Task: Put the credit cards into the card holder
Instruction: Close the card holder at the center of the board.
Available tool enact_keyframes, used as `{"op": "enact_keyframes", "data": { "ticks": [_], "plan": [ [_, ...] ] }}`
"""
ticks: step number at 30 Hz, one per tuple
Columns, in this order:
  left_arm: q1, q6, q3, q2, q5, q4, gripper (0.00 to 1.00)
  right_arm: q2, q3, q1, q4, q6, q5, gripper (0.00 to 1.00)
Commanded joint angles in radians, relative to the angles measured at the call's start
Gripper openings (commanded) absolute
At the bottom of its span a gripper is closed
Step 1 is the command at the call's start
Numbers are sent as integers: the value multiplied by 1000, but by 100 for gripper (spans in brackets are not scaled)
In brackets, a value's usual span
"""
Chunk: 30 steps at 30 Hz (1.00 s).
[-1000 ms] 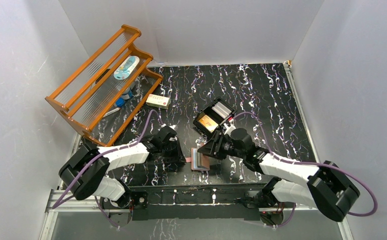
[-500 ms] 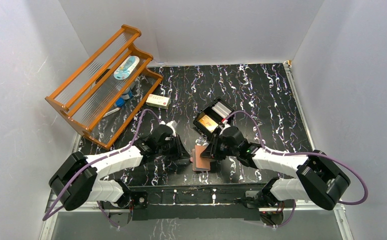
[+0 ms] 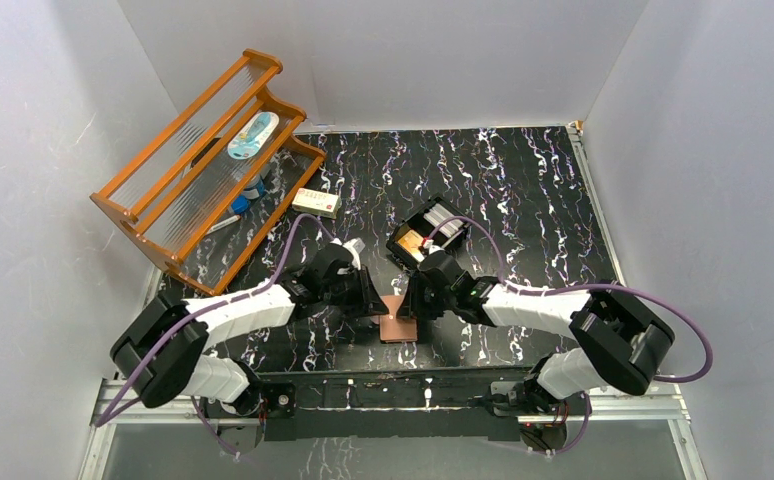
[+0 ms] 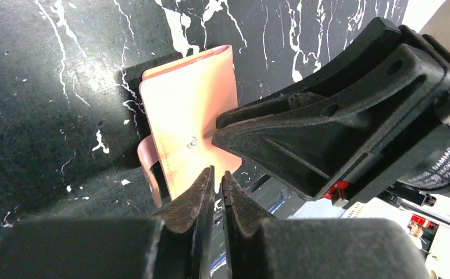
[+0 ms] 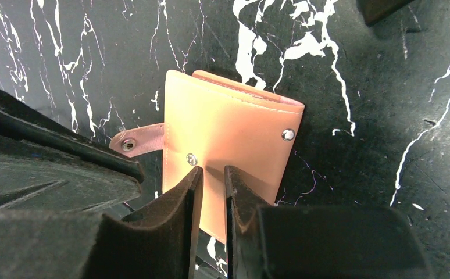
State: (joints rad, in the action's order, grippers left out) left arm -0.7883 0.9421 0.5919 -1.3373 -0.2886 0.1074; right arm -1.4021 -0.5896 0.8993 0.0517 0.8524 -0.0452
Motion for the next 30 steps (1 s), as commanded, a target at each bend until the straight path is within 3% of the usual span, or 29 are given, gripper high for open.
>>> {"op": "enact_keyframes", "data": {
  "ticks": [1,12,16,24,30],
  "plan": [
    [3,-37,52,-53,-53,17,11,-11,-6,10,-42,-26,60,28],
    [55,-131,140,71,124,-242,40,79,-71,40,-100,-8,75,30],
    [109,-120,114,100,108,-276,41,44,-152,87,-160,-9,130,35],
    [226,-73,-3,142,-30,-184,41,-99,-350,186,-298,-36,241,38],
    [242,-71,-35,150,-57,-162,41,-199,-454,225,-370,-39,282,39]
  ]
}}
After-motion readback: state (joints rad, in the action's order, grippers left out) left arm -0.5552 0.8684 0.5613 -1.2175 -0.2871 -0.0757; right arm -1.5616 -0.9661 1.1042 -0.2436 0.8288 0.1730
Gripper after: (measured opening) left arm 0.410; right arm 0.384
